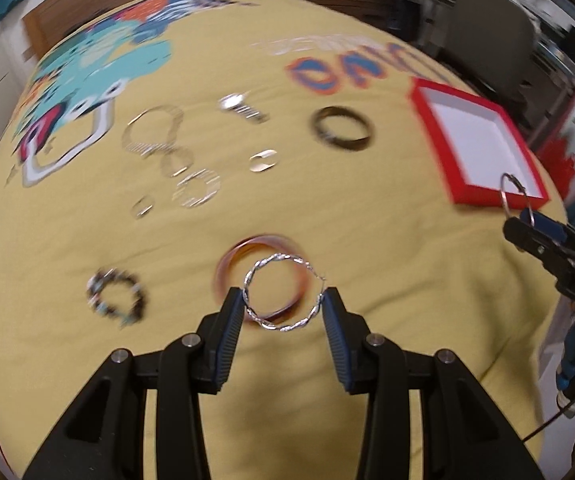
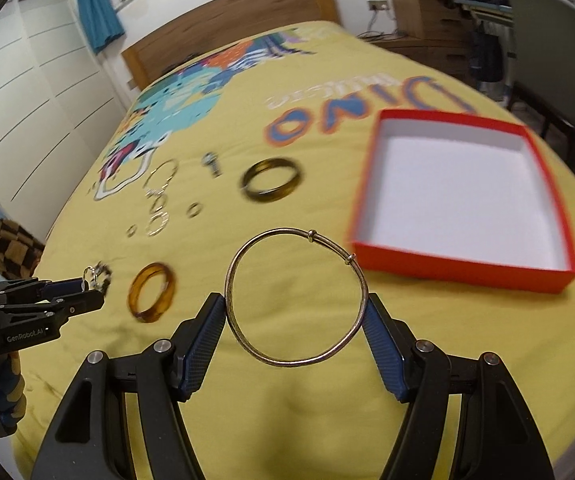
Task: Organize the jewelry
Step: 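Carry both hoops into the red box and open both grippers, then withdraw both grippers from the box toward the beaded bracelet and amber bangle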
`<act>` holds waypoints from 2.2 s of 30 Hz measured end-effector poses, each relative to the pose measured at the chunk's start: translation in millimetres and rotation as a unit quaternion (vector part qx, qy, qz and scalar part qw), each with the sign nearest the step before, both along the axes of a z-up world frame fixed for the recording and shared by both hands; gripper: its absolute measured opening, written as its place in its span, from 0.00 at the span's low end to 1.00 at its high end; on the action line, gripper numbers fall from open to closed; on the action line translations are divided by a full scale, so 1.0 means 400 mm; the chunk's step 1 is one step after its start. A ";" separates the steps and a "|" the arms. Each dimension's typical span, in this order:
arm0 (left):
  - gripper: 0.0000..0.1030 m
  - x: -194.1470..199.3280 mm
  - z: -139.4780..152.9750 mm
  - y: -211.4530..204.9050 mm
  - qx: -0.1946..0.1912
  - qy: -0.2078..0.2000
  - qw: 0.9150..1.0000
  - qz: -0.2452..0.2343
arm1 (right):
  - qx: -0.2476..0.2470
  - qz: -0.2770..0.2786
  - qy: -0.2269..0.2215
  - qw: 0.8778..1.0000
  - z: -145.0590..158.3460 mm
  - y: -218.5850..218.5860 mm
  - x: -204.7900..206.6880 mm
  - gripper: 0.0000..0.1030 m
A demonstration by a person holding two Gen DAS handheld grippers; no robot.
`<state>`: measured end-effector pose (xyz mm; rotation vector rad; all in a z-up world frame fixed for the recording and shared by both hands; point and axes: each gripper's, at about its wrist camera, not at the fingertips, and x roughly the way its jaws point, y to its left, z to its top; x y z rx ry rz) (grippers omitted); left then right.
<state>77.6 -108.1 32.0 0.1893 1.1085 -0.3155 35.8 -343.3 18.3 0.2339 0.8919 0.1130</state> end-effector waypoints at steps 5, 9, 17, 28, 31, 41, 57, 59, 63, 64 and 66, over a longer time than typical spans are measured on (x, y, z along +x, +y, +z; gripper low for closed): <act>0.37 0.030 0.025 -0.180 -0.008 -0.009 0.998 -0.062 | -0.016 -0.034 -0.001 0.999 0.021 -0.141 0.023 0.67; 0.37 0.069 0.028 -0.343 -0.009 -0.019 0.994 -0.112 | -0.034 -0.045 0.005 0.998 0.020 -0.241 0.071 0.67; 0.37 0.155 -0.040 -0.582 0.007 -0.010 0.985 -0.172 | -0.048 -0.011 0.039 0.998 -0.047 -0.350 0.155 0.67; 0.37 0.174 -0.155 -0.657 0.021 0.038 0.978 -0.206 | -0.107 0.079 0.078 0.988 -0.113 -0.354 0.209 0.67; 0.38 0.173 -0.169 -0.659 0.023 0.047 0.977 -0.207 | -0.135 0.106 0.096 0.980 -0.127 -0.342 0.217 0.67; 0.38 0.184 -0.175 -0.655 0.018 0.064 0.976 -0.208 | -0.168 0.138 0.123 0.968 -0.127 -0.326 0.220 0.68; 0.41 0.170 -0.116 -0.623 -0.020 0.061 0.982 -0.176 | -0.143 0.050 0.072 0.986 0.018 -0.357 0.092 0.70; 0.41 0.157 -0.110 -0.611 -0.022 0.057 0.984 -0.170 | -0.136 0.043 0.067 0.987 0.032 -0.359 0.067 0.70; 0.41 0.120 -0.057 -0.564 -0.046 0.031 0.986 -0.154 | -0.118 0.017 0.064 0.991 0.040 -0.351 0.016 0.71; 0.41 0.108 -0.041 -0.546 -0.051 0.021 0.987 -0.150 | -0.114 0.012 0.063 0.991 0.042 -0.348 0.005 0.71; 0.41 0.074 -0.016 -0.502 -0.057 0.010 0.988 -0.140 | -0.101 -0.002 0.058 0.993 0.049 -0.341 -0.023 0.71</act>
